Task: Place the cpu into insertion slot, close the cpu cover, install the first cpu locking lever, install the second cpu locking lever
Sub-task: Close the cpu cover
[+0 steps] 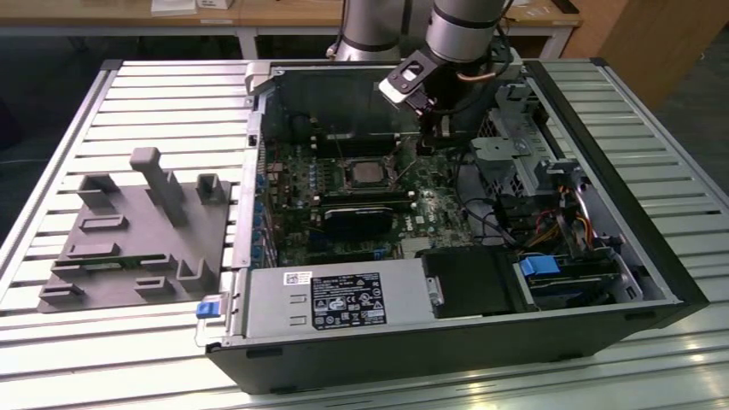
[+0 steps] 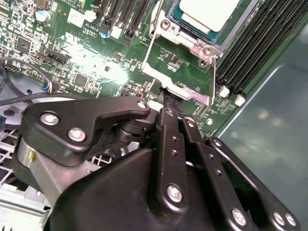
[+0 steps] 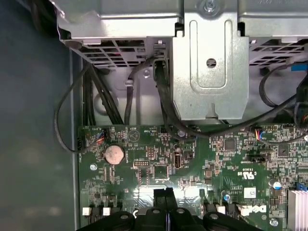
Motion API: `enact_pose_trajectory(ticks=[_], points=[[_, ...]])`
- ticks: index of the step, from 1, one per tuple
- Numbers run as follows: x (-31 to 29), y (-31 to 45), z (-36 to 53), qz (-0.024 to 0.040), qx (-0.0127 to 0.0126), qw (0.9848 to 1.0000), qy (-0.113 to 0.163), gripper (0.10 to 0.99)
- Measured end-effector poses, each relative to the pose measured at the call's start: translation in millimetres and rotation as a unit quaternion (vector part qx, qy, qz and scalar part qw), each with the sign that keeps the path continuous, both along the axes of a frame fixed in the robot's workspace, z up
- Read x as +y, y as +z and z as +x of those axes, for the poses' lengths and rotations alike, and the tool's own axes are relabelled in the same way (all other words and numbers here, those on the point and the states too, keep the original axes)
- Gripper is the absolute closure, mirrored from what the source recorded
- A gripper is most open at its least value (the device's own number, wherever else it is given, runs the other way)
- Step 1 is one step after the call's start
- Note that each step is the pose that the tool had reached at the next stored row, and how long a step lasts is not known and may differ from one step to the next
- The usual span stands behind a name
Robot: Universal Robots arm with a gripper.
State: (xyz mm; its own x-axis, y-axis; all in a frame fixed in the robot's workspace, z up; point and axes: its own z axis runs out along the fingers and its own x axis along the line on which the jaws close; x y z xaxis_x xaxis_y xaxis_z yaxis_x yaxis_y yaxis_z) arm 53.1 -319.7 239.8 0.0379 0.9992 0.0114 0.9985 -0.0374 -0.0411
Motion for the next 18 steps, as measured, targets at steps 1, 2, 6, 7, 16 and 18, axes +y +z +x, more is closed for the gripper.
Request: enact_pose_trajectory(ticks=[1, 2, 6, 7, 16, 18], points=[[0.0, -0.1, -0.8, 0.0000, -0.0004, 1.0000, 0.000, 0.984], [0.1, -0.2, -2.4, 0.0002, -0.0011, 1.0000, 0.000, 0.984], [0.1, -0.2, -18.5, 0.0001, -0.0101, 0.9999, 0.000, 0.984], [0.2, -0.3, -22.8, 0.0001, -0.0126, 0.9999, 0.000, 0.984], [0.6, -0.6, -54.5, 0.0002, -0.0303, 0.9995, 0.000, 0.984], [0.5, -0.5, -57.8, 0.0001, -0.0317, 0.9995, 0.000, 0.984]])
